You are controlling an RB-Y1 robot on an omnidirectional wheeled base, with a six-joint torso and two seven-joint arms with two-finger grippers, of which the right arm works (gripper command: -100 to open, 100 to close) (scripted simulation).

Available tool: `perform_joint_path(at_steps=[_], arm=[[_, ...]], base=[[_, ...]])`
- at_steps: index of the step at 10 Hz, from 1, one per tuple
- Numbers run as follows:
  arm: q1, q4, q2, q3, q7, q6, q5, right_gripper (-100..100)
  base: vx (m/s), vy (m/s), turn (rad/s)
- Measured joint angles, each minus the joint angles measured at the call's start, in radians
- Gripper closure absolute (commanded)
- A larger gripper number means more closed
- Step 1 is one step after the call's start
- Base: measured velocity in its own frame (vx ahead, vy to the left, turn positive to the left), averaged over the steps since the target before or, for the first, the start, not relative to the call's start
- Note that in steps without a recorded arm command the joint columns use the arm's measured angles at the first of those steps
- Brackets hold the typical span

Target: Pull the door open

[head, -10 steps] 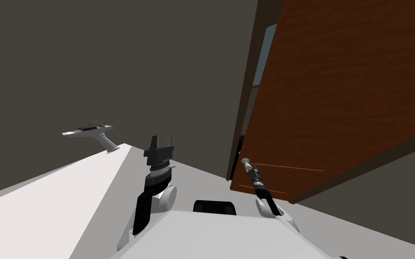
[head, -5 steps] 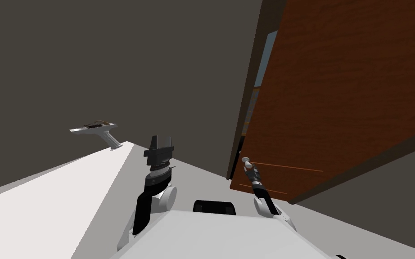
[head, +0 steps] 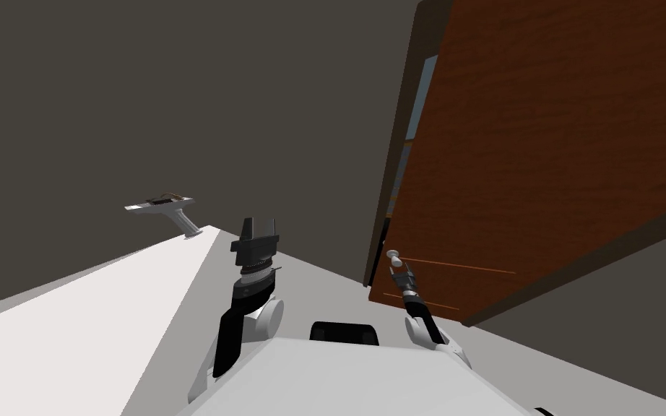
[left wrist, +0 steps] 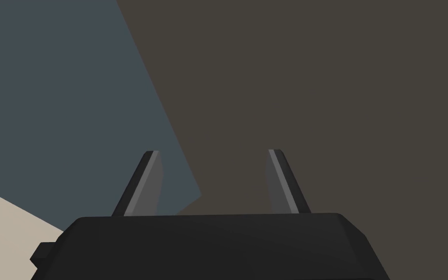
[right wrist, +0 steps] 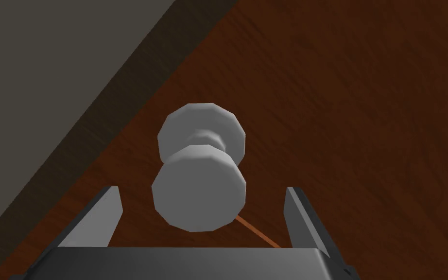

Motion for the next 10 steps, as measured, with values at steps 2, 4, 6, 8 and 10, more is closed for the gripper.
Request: perform_joint_path(at_steps=[2,4,6,8,10], arm=[[0.001,-0.006,0.003,0.007,-0.045,0.003,-0.017,-100],[0.002,-0.015,0.007,0.017,-0.096,0.008,-0.04,-100],[0.0,-0.016,0.01,0.026,-0.143,0.008,-0.057,-100],[-0.002,-0.019,0.014,0.038,-0.199,0.01,-0.083,-100],[-0.001,-0.027,0.017,0.045,-0.249,0.014,-0.101,-100]], base=[[-0.063,-0.018,0.053],[-0.057,-0.02,0.026],[-0.043,-0.019,0.03],[-0.064,-0.022,0.038],[-0.049,-0.011,0.026]])
